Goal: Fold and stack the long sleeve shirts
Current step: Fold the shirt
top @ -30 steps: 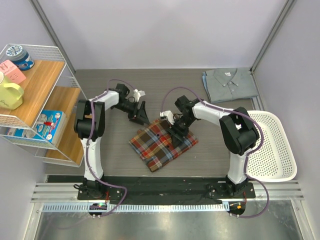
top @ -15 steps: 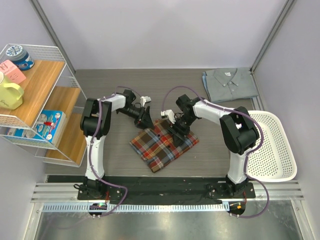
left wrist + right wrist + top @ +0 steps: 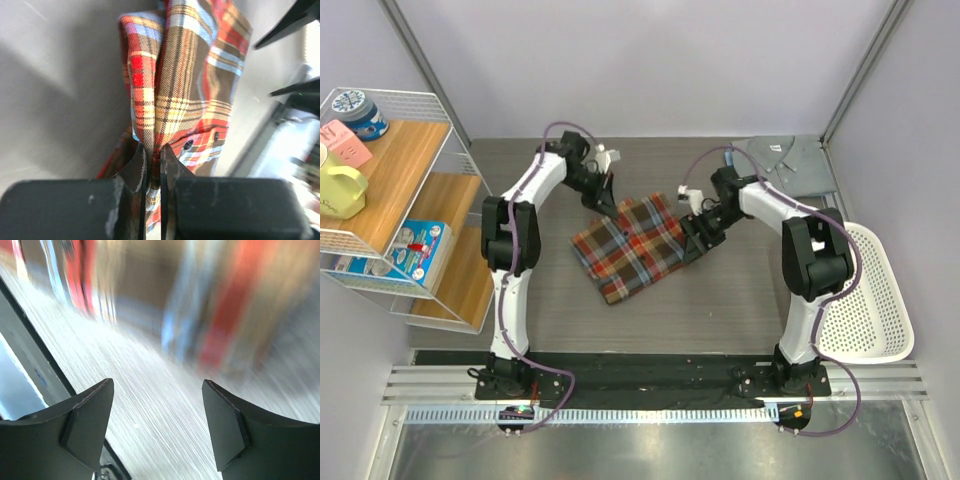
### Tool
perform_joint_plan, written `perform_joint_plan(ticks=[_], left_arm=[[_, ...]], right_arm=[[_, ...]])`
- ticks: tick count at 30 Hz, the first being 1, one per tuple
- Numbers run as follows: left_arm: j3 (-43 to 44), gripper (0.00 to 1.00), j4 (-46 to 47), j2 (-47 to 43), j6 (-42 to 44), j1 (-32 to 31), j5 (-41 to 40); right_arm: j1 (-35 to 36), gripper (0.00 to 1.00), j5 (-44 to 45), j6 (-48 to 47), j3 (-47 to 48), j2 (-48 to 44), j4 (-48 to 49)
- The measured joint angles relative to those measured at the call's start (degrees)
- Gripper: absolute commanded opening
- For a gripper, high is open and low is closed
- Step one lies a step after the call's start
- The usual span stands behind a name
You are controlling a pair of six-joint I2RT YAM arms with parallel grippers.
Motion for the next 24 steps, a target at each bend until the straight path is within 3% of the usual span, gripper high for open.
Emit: perform_joint_plan(ticks=[6, 9, 12, 16, 21, 24], left_arm=[[23.1, 0.00, -9.6, 0.2, 7.0, -0.4, -14.8], [28.0, 0.00, -11.1, -1.7, 13.4, -3.4, -24.6], [21.6, 0.00, -10.4, -7.1, 20.5, -10.7, -35.3], [6.1, 0.00, -5.7, -12.4, 25.4, -23.1, -45.6], [-9.4, 0.00, -1.4, -11.6, 21.6, -34.1, -49.5], [-12.7, 0.00, -0.9, -10.8, 17.1, -38.8, -49.9]], right_arm=[[-9.6, 0.78, -1.8, 2.5, 0.1, -2.6, -1.2], [-11.8, 0.78, -3.1, 3.3, 0.1, -4.0, -1.5], [-13.4, 0.78, -4.6, 4.2, 0.0, -4.6, -1.8], [-15.1, 0.78, -5.9, 5.0, -1.1, -4.6, -1.9], [-16.9, 0.78, -6.7, 5.6, -2.4, -4.6, -2.1], [-17.6, 0.78, -6.6, 5.7, -3.8, -4.6, -2.1]])
